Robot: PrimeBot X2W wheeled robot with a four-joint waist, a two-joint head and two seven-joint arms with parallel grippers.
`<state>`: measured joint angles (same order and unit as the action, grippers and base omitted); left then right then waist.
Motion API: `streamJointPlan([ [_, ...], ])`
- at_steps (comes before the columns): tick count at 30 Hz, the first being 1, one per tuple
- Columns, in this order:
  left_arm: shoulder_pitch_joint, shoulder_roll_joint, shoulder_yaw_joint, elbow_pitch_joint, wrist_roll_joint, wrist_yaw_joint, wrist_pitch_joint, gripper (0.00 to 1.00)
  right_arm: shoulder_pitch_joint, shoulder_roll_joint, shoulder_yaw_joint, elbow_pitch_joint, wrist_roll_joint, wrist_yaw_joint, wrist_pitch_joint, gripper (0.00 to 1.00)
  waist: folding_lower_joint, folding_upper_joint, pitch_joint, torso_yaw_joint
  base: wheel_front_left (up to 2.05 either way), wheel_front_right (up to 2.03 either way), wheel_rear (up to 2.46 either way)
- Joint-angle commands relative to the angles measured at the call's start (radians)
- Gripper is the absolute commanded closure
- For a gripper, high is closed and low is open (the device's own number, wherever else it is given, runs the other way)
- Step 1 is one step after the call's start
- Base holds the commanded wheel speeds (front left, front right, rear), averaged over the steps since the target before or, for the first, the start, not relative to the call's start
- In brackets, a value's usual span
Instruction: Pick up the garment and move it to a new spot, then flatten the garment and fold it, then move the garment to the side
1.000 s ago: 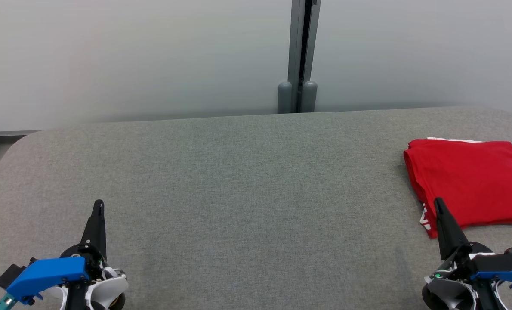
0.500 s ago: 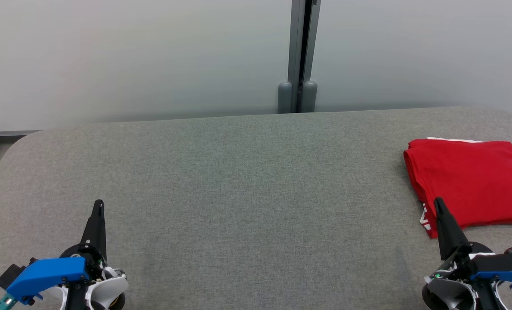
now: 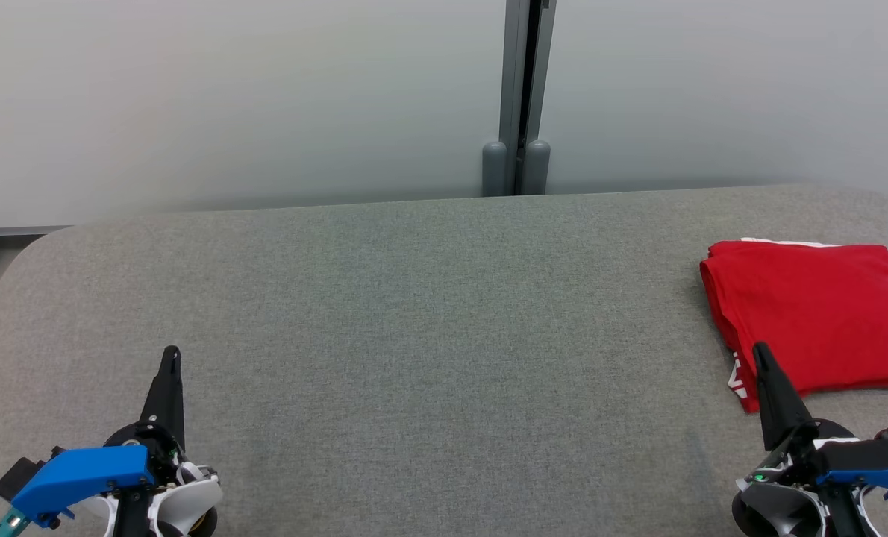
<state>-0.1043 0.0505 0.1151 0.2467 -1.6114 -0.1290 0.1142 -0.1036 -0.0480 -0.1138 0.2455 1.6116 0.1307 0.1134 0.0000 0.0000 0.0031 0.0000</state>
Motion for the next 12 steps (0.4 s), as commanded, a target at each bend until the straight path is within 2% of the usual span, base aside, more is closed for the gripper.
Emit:
streamJointPlan([
  [1,-0.010,-0.002,0.001,-0.004,-0.003,-0.006,0.003,1.00,-0.010,-0.004,-0.002,-0.003,0.003,0.000,0.004,1.00,0.0000,0.0000,0.000,0.000,0.00,0.00,0.00],
  [12,-0.010,-0.002,0.001,-0.004,-0.003,-0.006,0.003,1.00,-0.010,-0.004,-0.002,-0.003,0.003,0.000,0.004,1.00,0.0000,0.0000,0.000,0.000,0.00,0.00,0.00],
])
